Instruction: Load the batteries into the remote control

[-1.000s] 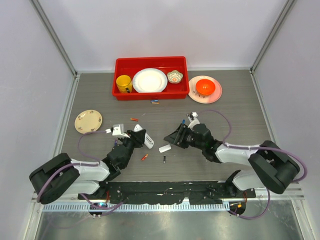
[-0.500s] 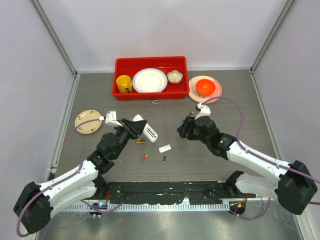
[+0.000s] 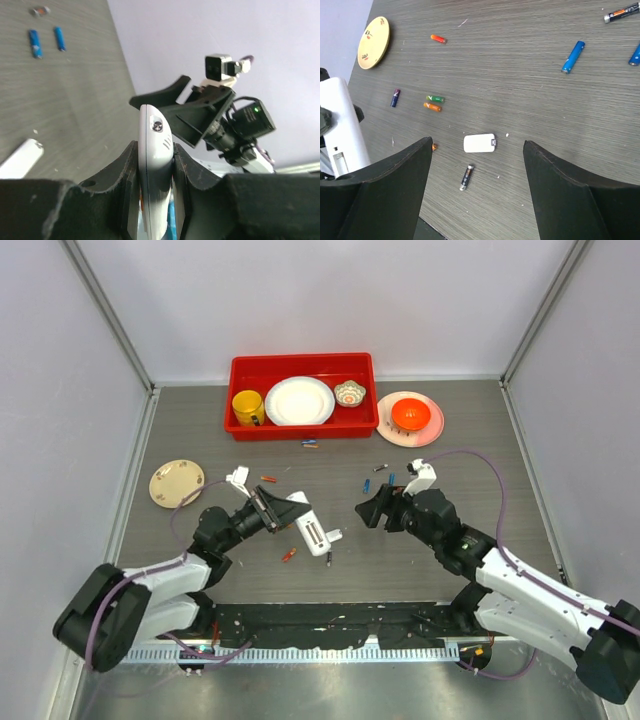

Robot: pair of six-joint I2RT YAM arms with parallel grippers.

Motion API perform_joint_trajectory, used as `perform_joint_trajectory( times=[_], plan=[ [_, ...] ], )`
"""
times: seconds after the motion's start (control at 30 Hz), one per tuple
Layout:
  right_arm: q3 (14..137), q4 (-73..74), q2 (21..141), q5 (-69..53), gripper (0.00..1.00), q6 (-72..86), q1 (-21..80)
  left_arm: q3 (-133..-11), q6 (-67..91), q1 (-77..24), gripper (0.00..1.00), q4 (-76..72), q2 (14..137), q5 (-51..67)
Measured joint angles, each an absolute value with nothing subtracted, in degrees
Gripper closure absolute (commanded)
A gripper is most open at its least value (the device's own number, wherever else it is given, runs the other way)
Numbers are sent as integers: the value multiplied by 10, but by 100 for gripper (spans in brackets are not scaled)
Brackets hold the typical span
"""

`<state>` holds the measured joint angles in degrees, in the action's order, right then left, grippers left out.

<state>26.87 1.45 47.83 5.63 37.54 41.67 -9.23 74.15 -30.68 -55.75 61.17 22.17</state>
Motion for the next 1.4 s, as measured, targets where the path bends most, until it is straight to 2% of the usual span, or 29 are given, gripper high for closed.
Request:
perform_joint_trajectory(
  times=[0.1, 0.3, 0.5, 0.8, 0.9, 1.03, 1.1, 1.23, 1.3, 1.37, 1.4],
  plan=[
    [277, 35, 477, 45, 21, 359, 416, -89, 783, -298, 100, -638, 673, 274],
    [274, -18, 510, -95, 20, 396, 417, -89, 841, -295, 100, -705, 781, 338],
    [245, -131, 541, -196, 19, 473, 418, -90, 850, -295, 100, -719, 783, 351],
    [214, -256, 617, -251, 27, 540, 448, -101, 834, -295, 100, -736, 766, 345],
    [211, -296, 639, -263, 33, 560, 456, -101, 828, -295, 100, -737, 765, 342],
    [210, -339, 654, -276, 49, 578, 462, -101, 821, -295, 100, -737, 764, 340],
    [210, -360, 662, -283, 53, 587, 464, -101, 820, -295, 100, -737, 764, 340],
    [210, -406, 691, -299, 71, 605, 465, -101, 820, -295, 100, -737, 764, 340],
    [210, -419, 708, -305, 75, 615, 470, -101, 817, -295, 99, -737, 763, 340],
    [210, -427, 715, -306, 84, 617, 475, -101, 816, -295, 94, -735, 763, 341],
    [210, -429, 715, -306, 91, 620, 475, -101, 816, -295, 84, -736, 763, 341]
  ],
)
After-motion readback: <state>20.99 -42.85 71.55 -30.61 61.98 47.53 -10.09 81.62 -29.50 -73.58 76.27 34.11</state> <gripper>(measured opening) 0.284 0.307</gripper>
